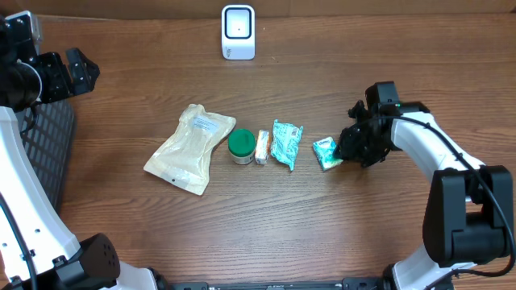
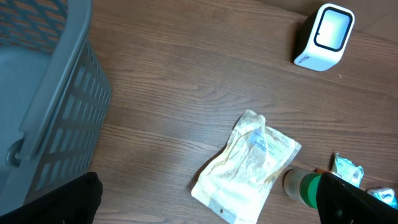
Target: Scan the item barcode
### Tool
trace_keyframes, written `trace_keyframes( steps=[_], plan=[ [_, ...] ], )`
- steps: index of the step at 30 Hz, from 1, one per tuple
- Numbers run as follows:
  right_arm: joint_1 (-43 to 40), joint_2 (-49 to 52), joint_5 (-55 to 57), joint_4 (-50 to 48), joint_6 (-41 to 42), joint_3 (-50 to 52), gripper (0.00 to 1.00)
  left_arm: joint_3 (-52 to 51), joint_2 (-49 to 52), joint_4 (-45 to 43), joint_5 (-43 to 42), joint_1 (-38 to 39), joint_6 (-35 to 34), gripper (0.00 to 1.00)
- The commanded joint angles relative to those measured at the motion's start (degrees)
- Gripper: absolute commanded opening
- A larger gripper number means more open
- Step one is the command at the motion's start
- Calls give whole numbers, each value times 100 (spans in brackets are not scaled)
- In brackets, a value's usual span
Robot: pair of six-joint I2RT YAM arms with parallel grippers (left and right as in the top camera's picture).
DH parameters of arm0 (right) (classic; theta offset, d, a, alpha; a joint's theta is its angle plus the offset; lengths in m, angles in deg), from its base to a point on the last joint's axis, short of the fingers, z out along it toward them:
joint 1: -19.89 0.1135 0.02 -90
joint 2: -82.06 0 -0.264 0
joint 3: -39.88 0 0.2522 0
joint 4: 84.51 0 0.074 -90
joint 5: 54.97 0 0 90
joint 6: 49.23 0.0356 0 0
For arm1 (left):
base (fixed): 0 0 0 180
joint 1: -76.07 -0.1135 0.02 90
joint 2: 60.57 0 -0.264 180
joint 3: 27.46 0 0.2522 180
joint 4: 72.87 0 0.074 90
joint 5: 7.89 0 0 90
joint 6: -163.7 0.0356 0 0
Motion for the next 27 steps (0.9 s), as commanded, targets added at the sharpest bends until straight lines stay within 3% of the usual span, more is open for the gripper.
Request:
trace_keyframes(
  steps=[1,6,11,16,23,27],
  plan=[
    [22,39,-144,-192,-22,243,38,15,20,-2,33,39,68,100],
    [22,44,-396,-459,17,466,37,15,20,-2,31,39,68,100],
    [22,44,-413,-560,105,546,22,15,20,-2,33,39,68,100],
    [22,44,-455,-664,188,570,19,15,20,-2,33,39,68,100],
    [22,44,-476,-699,339,570,4,15,20,-2,33,39,68,100],
    [22,44,-933,-732,317,562,4,15,20,-2,33,39,68,100]
  ],
)
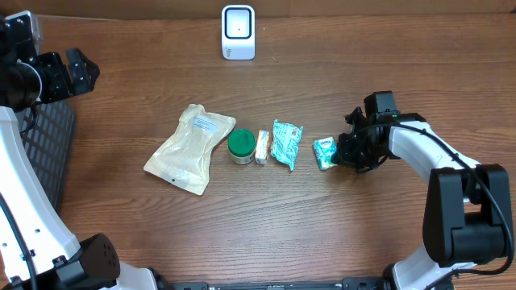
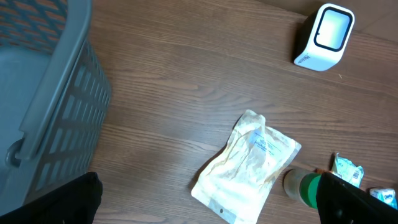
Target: Scan the item barcode
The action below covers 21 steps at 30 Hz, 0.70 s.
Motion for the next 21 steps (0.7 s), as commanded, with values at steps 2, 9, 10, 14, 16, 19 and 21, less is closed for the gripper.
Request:
trace_keyframes(
  steps=[2,9,10,14,16,19,21],
  plan=[
    [20,35,-704,13,-24,9,4,15,20,-4,31,39,68,100],
    [15,-258,-1788,780,-299,-684,4,15,20,-4,33,39,68,100],
    [15,-341,-1882,911,-308,-804,4,15,20,-2,31,39,68,100],
    [15,-691,-2387,1228,-308,-1185,4,15,20,-4,31,39,68,100],
    [15,-841,-2892,1233,-310,-1241,4,15,20,-2,33,39,68,100],
    [15,-979,-3866,1056,-310,-1244,4,15,20,-2,33,39,68,100],
    [15,-990,-4616,846,-306,-1244,4,15,20,-2,31,39,68,100]
  ],
)
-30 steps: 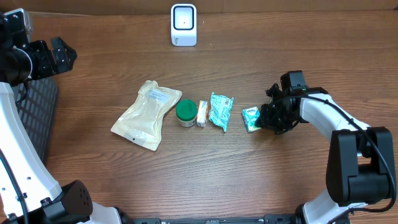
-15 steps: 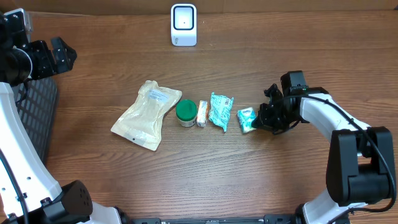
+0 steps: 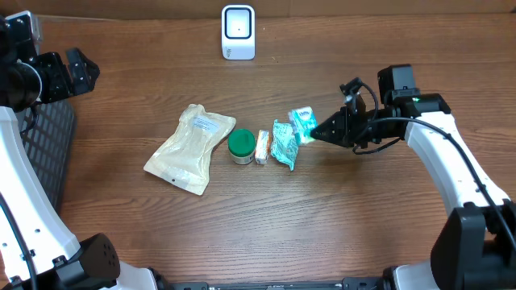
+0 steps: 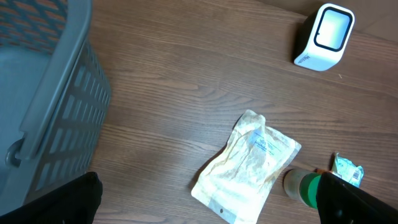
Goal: Scan the item barcode
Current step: 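Lift the Kleenex pack and hold it in front of the scanner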
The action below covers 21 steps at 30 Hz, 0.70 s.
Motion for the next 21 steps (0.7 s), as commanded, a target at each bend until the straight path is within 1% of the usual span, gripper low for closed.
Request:
trace_keyframes(
  steps=[1,4,7,10,16,19,21],
  plan=[
    [15,-109,-1840,-275,-68,-125,4,15,20,-4,33,37,68,100],
    [15,-109,-2900,-697,26,-125,4,15,20,-7,33,37,68,100],
    [15,-109,-3703,-1266,448,-125,4,15,20,-7,31,37,68,100],
    [15,-109,-3724,-1843,1388,-127,4,15,20,-4,31,37,68,100],
    [15,-109,-3724,-2717,2684,-127,4,15,20,-4,33,37,68,100],
    [15,-109,-3724,-3069,2966,-127,4,15,20,-7,33,37,68,100],
    [15,-109,-3670,-3145,2964,-127,4,15,20,-4,33,37,68,100]
  ],
)
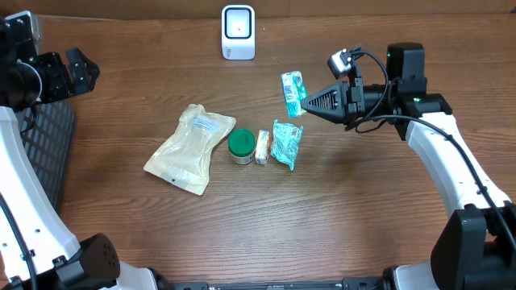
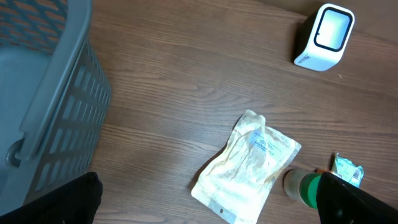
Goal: Scan the item barcode
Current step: 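Lift the Kleenex pack and hold it in front of the scanner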
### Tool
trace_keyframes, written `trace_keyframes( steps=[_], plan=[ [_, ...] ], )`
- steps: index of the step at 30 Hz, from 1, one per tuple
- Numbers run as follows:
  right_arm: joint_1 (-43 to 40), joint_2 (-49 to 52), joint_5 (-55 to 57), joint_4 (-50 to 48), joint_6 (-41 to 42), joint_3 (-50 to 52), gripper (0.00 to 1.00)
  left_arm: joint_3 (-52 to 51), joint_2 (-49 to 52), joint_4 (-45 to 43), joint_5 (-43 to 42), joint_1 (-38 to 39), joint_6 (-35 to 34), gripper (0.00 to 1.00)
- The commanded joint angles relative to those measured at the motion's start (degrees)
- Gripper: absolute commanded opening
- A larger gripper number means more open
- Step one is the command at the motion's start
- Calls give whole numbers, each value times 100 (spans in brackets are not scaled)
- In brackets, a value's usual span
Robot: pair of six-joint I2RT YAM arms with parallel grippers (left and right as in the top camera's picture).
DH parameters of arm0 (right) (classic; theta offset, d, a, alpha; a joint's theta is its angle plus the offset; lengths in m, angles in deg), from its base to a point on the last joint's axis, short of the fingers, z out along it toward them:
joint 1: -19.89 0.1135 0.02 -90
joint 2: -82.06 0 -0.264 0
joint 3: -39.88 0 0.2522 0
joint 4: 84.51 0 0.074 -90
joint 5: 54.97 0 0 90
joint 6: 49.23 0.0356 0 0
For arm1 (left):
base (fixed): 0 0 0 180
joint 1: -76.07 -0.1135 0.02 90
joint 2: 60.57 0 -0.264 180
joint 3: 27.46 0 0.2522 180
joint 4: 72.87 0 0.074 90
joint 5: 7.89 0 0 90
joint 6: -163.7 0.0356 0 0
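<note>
The white barcode scanner (image 1: pixel 238 32) stands at the far edge of the table, its window facing the front; it also shows in the left wrist view as the scanner (image 2: pixel 324 36). My right gripper (image 1: pixel 306 101) is shut on a small teal packet (image 1: pixel 293 92), held in the air right of and nearer than the scanner. My left gripper (image 1: pixel 81 71) is at the far left, above the basket's edge. Its fingers (image 2: pixel 78 198) stand wide apart with nothing between them.
A row lies mid-table: a beige pouch (image 1: pixel 191 149), a green-lidded jar (image 1: pixel 241 146), a small bar (image 1: pixel 262 147) and a larger teal packet (image 1: pixel 285 143). A grey mesh basket (image 2: pixel 43 93) stands at the left edge.
My right gripper has moved farther from the front and to the left with the small teal packet, from just above the row to a spot nearer the scanner. The left arm has not moved.
My right gripper was at the small teal packet lying right of the row, then close down on it. Then it held the packet in the air over the row's right end, and now holds it farther back, toward the scanner. The left arm stayed still.
</note>
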Motion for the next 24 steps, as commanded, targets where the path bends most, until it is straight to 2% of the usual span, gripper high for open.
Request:
trace_keyframes(
  steps=[1,9,14,19,22,24],
  plan=[
    [15,-85,-59,-57,420,-109,4,15,20,-7,33,39,68,100],
    [120,-85,935,26,240,-96,4,15,20,-4,33,39,68,100],
    [382,-85,3014,1386,-527,-96,4,15,20,-4,31,39,68,100],
    [791,-85,4704,2260,-800,-177,4,15,20,-4,31,39,68,100],
    [929,-79,5438,2702,-839,-575,4,15,20,-4,31,39,68,100],
    [1034,4,6245,3285,-968,-1327,4,15,20,-7,33,39,68,100]
  ],
)
